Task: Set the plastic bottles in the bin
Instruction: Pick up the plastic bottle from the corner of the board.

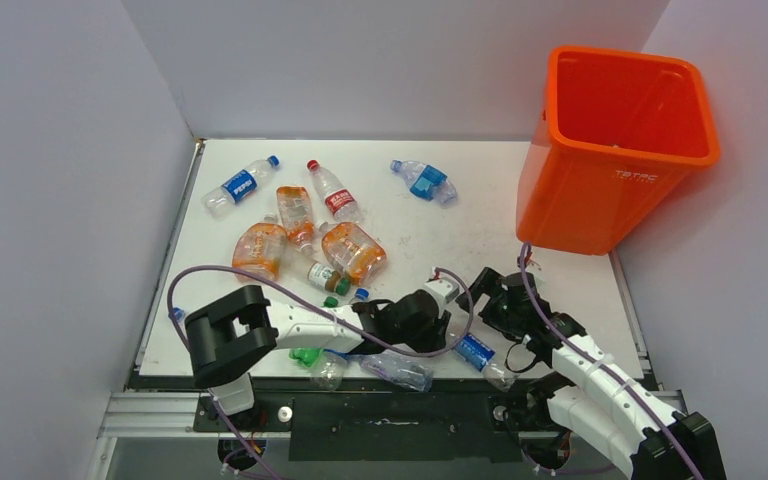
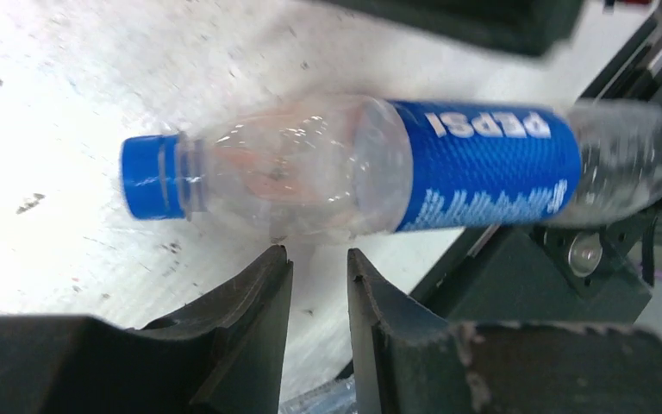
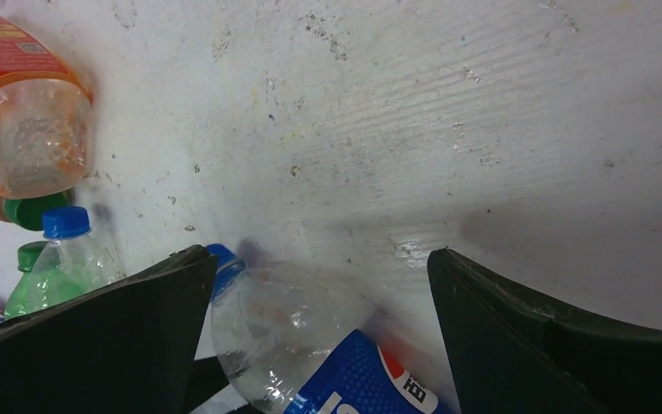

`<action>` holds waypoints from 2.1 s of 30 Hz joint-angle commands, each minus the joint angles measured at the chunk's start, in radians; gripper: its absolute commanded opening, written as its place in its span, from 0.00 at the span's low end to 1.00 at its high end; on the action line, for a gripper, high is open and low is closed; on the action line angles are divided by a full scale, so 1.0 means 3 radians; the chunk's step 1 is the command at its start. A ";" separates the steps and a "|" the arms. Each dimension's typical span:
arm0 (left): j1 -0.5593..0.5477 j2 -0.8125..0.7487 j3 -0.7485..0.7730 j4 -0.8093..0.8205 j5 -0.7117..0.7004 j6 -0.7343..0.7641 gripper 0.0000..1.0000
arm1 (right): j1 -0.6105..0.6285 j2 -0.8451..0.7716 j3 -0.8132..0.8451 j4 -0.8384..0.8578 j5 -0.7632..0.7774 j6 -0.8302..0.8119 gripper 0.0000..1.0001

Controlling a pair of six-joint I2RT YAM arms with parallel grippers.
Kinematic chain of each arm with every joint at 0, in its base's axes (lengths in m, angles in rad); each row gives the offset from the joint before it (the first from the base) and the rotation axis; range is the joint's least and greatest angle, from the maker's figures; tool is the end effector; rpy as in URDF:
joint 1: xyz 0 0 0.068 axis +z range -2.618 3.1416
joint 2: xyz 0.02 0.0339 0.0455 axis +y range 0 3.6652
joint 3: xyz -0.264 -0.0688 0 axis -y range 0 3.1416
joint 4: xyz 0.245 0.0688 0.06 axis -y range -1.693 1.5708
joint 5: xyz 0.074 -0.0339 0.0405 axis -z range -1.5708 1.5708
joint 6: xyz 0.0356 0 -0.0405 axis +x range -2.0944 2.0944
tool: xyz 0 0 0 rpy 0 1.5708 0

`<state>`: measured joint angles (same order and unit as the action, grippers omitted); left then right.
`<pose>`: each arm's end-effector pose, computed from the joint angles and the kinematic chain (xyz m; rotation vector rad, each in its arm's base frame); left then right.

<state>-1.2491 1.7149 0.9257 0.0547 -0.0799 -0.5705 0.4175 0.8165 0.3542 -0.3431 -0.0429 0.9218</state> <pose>0.1147 -0.3353 0.1698 0.7747 2.3257 -0.7995 0.1467 0.0667 0.1713 0.5995 2.4130 0.6631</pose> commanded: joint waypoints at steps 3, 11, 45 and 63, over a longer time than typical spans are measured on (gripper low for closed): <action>0.0195 -0.0023 0.0030 0.0476 0.0184 -0.0174 0.30 | -0.0033 -0.0030 -0.0145 0.0366 -0.0269 0.0236 0.98; 0.0369 0.0189 0.0190 0.0738 0.0264 -0.0260 0.31 | -0.0036 -0.0155 -0.0062 0.0106 -0.0111 0.0122 0.98; 0.0333 -0.2781 -0.1242 -0.0169 -0.1032 -0.0462 0.96 | 0.0720 0.1281 0.0801 -0.0257 0.0050 -0.0979 0.58; 0.0372 -0.3066 -0.1079 0.0977 0.0093 0.0378 0.96 | 0.0756 -0.0230 0.0552 0.3142 -0.1117 -0.0024 0.31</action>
<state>-1.1431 0.7723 0.4728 0.2302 -0.2142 -0.5858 0.6361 0.7231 0.5457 0.2321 -0.2714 0.7990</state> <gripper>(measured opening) 0.963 0.502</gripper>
